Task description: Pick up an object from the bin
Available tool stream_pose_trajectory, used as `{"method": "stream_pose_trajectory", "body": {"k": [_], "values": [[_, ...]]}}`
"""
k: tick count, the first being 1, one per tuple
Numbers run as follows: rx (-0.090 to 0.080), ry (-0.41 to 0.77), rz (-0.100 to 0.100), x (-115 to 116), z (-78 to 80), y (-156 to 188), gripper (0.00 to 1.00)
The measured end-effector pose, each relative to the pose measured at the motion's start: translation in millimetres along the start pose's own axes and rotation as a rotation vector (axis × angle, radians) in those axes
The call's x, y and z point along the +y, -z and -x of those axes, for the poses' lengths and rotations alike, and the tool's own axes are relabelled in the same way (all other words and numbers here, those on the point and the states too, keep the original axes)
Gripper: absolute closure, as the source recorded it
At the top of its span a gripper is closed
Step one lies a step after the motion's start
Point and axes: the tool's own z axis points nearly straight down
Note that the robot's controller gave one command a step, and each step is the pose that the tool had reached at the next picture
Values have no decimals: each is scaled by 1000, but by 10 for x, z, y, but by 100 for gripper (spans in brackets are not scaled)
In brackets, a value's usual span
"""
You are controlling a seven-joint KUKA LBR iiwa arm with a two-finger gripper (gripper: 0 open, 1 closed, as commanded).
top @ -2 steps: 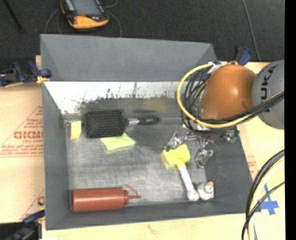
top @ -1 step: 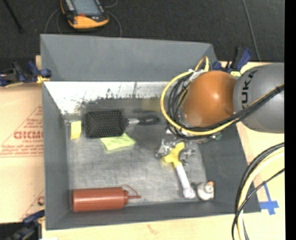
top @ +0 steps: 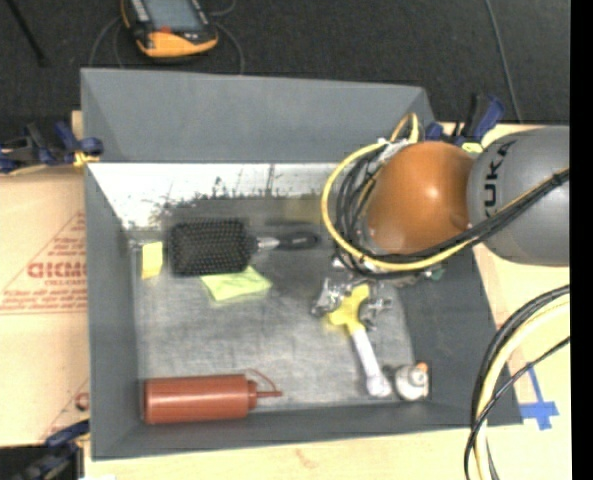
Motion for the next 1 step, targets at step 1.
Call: {"method": "stream_pose_trajectory", "body": {"k": [1], "values": [[4, 12, 8, 103, 281, 1256, 100]]}}
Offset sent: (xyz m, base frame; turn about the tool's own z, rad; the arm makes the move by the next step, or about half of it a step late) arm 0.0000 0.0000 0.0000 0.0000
